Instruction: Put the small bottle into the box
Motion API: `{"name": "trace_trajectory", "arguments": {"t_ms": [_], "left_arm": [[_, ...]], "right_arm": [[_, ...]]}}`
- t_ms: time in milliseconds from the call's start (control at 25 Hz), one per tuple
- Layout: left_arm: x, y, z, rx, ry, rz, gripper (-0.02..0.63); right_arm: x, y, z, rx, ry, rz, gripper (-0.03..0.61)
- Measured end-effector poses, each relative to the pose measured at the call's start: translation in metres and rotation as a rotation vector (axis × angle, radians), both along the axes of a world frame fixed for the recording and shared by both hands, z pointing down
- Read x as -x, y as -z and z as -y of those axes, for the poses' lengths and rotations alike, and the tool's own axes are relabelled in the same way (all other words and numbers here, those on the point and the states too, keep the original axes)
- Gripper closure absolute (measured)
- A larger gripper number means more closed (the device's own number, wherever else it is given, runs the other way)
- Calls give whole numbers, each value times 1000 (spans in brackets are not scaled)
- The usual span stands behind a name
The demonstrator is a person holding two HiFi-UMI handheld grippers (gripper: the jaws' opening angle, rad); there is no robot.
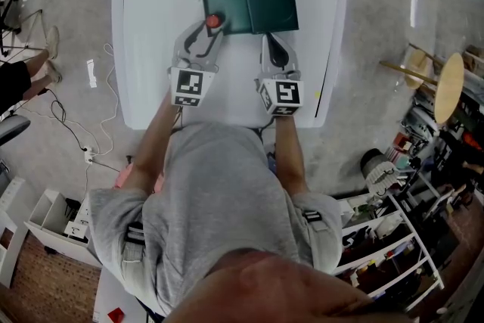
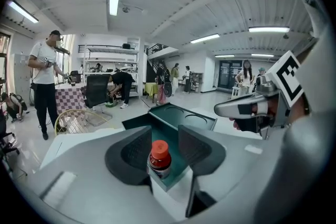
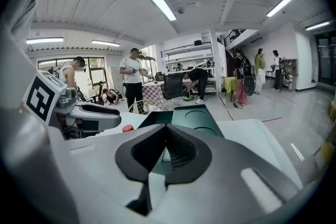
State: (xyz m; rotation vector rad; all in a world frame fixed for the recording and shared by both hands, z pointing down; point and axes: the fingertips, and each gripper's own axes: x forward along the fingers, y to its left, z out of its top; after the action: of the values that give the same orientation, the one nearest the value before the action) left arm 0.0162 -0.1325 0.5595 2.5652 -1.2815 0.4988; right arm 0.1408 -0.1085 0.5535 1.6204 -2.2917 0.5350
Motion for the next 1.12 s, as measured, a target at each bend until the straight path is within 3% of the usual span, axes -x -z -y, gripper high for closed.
{"name": "trace_trajectory", "arguments": {"t_ms": [1120], "left_arm": [[64,96,-76,-180,116,-70,591]], "right_arm": [[15,96,-74,-214,-37,-34,575]]}}
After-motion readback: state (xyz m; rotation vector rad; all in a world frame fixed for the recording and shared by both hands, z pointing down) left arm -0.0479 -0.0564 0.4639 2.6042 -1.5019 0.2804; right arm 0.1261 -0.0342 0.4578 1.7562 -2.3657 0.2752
